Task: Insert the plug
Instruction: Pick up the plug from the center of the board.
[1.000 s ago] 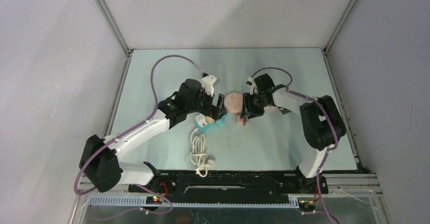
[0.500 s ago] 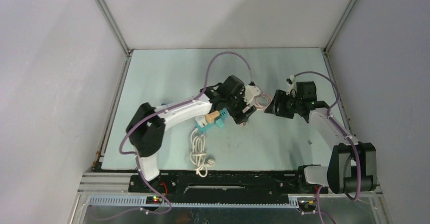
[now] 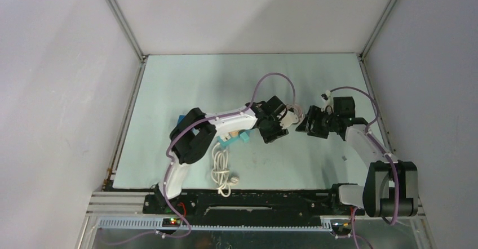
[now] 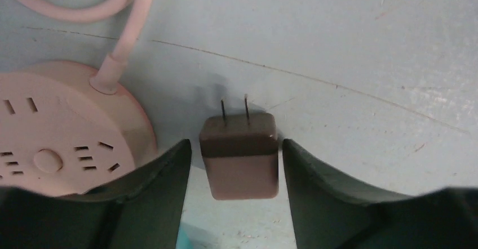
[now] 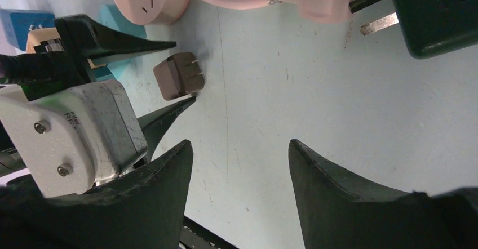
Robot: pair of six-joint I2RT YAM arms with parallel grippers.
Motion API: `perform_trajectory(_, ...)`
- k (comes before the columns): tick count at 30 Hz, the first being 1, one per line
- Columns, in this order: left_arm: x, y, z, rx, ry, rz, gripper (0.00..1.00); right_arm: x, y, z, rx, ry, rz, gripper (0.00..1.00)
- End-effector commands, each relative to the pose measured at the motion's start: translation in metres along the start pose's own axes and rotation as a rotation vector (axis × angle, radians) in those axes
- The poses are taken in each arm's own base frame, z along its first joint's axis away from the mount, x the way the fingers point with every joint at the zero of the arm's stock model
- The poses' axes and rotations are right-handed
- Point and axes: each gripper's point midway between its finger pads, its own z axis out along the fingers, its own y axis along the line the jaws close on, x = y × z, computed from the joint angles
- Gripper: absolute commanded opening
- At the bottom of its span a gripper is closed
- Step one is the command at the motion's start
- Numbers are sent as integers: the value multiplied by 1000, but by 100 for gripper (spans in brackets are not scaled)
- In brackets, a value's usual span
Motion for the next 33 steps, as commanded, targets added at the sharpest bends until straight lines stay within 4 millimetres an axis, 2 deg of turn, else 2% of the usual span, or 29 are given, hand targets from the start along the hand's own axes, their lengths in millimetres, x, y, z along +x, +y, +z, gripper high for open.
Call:
perform_trajectory(1,0,10,-2,-101,28,56,58,-7,8,-5,-40,-28,-17,65)
perform_trajectory(8,-1,3,-20,-115,-62,7,28,-5,11,-2,-66,-10,-11,65)
perform_trajectory(13,-20,-4,-59,-125,-215,-30,13,-3,29,-5,-171,8,-30,70)
perform_trajectory(17,-33,-15,-99,-112,-354,-56,10,2,53,-12,-314,29,-54,77)
perform_trajectory(23,-39,-43,-134,-32,-438,-49,7,17,97,-16,-509,113,-94,80)
perform_trajectory(28,-40,-54,-142,0,-429,-24,5,29,133,-19,-622,175,-123,79)
perform_trajectory(33,-37,-53,-145,-13,-418,-16,3,28,145,-24,-636,152,-135,80)
